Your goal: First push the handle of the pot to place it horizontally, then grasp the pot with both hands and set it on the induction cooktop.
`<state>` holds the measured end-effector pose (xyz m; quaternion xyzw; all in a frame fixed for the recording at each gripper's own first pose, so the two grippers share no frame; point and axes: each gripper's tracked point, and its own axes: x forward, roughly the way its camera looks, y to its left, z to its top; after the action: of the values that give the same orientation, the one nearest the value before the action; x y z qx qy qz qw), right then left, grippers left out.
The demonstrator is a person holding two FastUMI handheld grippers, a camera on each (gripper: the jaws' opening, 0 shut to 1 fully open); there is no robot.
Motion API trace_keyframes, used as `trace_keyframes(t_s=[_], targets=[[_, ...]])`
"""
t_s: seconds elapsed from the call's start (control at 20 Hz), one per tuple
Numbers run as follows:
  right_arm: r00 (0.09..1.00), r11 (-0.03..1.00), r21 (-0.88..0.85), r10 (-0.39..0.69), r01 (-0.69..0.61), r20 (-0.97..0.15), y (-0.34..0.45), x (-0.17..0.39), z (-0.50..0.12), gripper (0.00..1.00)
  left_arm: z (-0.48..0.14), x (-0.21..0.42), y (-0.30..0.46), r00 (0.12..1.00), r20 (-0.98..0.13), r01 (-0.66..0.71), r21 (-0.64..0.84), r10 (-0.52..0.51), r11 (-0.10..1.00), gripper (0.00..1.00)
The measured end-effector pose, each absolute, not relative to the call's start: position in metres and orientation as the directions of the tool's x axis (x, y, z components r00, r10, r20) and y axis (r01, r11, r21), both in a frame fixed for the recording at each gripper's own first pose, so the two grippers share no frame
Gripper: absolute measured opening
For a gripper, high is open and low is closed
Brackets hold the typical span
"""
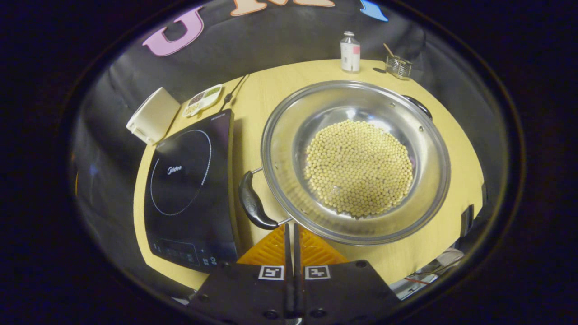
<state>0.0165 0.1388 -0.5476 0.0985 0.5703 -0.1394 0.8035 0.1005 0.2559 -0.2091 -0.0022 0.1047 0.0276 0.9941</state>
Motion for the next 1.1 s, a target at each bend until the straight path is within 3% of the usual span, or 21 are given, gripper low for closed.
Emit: trace_keyframes(t_s=[0.4, 0.6, 0.9, 1.1], targets=[[0.316, 0.890, 0.064, -0.093, 0.452, -0.944, 0.153, 0.045, -0.557, 0.02, -0.205, 0.091, 0.254, 0.976, -0.212, -0.044, 0.018, 0.047, 0.999, 0.96], [0.325, 0.889, 0.097, -0.061, 0.448, -0.944, 0.162, 0.048, -0.555, 0.03, -0.201, 0.087, 0.252, 0.977, -0.207, -0.036, 0.027, 0.041, 0.999, 0.96], [0.440, 0.902, 0.185, -0.006, 0.391, -0.898, 0.149, 0.050, -0.520, 0.02, -0.210, 0.085, 0.225, 0.969, -0.246, 0.014, 0.003, -0.012, 1.000, 0.96], [0.513, 0.936, 0.104, -0.089, 0.336, -0.854, 0.089, 0.046, -0.495, 0.02, -0.229, 0.090, 0.190, 0.950, -0.306, 0.065, -0.020, -0.068, 0.998, 0.93]])
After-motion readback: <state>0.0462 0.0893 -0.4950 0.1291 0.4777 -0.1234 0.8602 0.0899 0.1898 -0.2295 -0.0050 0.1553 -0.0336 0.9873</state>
